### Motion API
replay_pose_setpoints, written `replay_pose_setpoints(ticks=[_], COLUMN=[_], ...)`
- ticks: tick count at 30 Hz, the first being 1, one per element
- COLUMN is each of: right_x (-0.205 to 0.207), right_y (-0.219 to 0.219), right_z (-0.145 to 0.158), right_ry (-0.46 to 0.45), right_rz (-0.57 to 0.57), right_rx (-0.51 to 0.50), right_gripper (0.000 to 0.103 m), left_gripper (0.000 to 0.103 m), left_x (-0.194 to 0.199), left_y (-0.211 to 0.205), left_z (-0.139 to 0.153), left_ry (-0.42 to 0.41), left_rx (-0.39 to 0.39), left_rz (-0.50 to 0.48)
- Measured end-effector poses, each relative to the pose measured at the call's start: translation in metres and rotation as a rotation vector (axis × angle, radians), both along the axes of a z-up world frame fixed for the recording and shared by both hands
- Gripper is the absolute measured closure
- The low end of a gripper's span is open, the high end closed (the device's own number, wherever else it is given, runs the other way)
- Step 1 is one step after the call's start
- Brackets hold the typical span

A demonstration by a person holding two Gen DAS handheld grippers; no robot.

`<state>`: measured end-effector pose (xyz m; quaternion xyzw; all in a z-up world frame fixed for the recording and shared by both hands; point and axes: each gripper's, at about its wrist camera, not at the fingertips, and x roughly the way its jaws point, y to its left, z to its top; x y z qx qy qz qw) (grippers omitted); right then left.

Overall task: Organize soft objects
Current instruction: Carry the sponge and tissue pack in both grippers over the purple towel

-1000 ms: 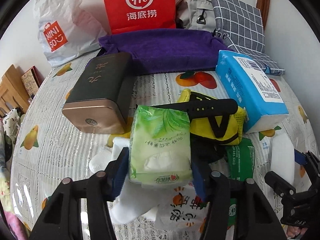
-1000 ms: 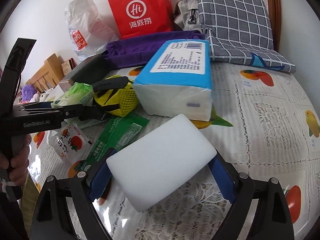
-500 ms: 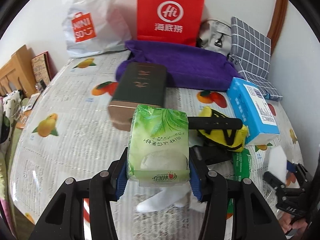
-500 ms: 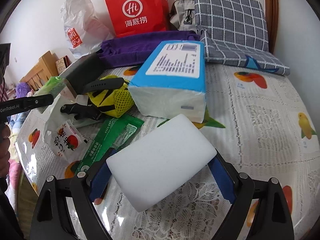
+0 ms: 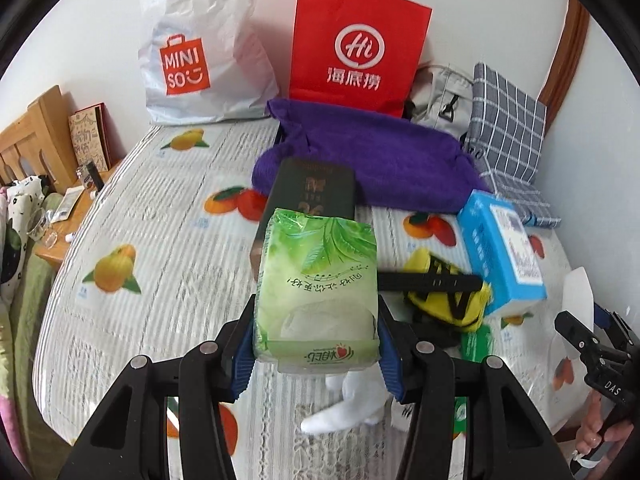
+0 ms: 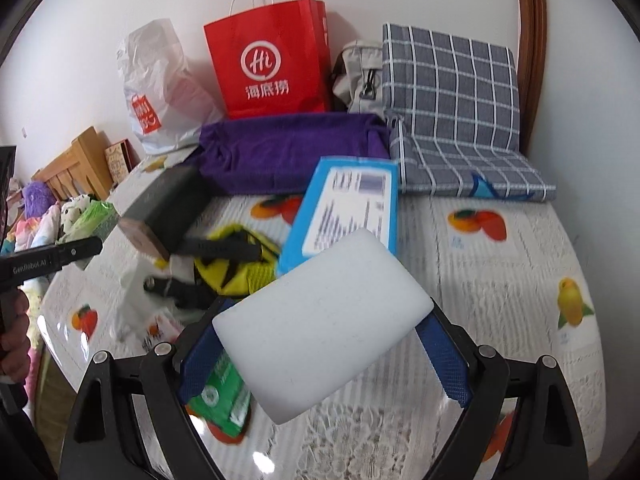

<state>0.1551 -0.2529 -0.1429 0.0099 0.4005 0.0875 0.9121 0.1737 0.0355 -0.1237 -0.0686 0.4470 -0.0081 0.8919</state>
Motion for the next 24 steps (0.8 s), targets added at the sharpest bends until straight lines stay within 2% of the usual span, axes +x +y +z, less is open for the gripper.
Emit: replay_pose_setpoints(ticks=[9,17,24], right_x=[0.047,0.104,0.157], right_y=[0.004,0.01,0.011], right_z=[0.033,0.054,0.058], right_ry=[-0.028,-0.065,-0.069], right_rz=[-0.027,-0.017,-0.013], right_rx=[0.013,-0.01,0.003], right_gripper=[0.013,0.013,0.013], left_gripper=[0.053,0.053,0.053], left_x=[0.045,0.097,0.145], left_y=[0.01,0.012,0.006], left_z=[0.022,0.02,0.017], left_ry=[-0.03,-0.006,0.0], left_rx=[-0.012,-0.027,-0.016], left_rz=[-0.004,-0.016,-0.027])
